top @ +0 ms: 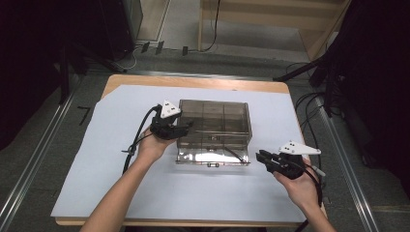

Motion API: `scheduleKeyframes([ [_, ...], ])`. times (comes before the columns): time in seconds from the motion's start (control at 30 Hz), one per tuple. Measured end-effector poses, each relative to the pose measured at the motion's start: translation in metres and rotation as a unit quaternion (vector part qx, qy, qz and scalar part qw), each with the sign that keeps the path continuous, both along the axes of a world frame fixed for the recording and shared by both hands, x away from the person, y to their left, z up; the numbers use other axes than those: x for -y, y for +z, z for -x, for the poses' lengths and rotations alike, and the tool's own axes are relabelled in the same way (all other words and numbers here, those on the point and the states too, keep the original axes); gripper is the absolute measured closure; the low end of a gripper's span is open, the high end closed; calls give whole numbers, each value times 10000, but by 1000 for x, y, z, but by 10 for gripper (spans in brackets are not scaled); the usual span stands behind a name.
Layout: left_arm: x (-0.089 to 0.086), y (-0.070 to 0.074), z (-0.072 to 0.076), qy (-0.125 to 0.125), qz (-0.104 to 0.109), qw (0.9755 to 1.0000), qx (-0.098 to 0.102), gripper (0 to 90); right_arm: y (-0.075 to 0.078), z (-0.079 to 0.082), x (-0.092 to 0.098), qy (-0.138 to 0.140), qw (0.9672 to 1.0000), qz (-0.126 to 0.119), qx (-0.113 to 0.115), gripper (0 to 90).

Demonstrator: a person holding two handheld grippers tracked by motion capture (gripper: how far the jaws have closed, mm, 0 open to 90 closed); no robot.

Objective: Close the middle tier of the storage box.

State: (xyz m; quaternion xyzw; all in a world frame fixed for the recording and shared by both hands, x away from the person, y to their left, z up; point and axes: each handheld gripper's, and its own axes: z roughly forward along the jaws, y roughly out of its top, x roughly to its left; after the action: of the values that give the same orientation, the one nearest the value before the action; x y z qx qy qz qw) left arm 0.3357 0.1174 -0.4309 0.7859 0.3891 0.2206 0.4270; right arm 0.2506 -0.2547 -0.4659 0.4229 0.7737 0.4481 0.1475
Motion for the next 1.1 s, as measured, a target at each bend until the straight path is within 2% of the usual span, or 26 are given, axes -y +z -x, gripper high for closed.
scheduleKeyframes([
  [0.1,0,0,0,-5,-5,10000,1,450,-4,3,3,-59,10000,-34,-57,750],
  [0.27,0,0,0,-2,-2,10000,-1,449,-12,9,2,18,9999,1,-125,730],
  [0.43,0,0,0,-14,-16,10000,-3,449,-16,16,0,58,9998,38,-187,749],
  [0.63,0,0,0,-1,-26,10000,2,449,-18,20,-3,49,9997,211,-118,736],
  [0.73,1,-1,1,42,4,10000,26,450,-18,24,-3,73,9998,193,-68,747],
  [0.97,1,0,2,27,-13,10000,5,449,-20,30,-9,272,9993,238,-46,808],
  [1.1,1,0,2,25,-28,10000,11,449,-21,31,-17,443,9985,304,-120,828],
])
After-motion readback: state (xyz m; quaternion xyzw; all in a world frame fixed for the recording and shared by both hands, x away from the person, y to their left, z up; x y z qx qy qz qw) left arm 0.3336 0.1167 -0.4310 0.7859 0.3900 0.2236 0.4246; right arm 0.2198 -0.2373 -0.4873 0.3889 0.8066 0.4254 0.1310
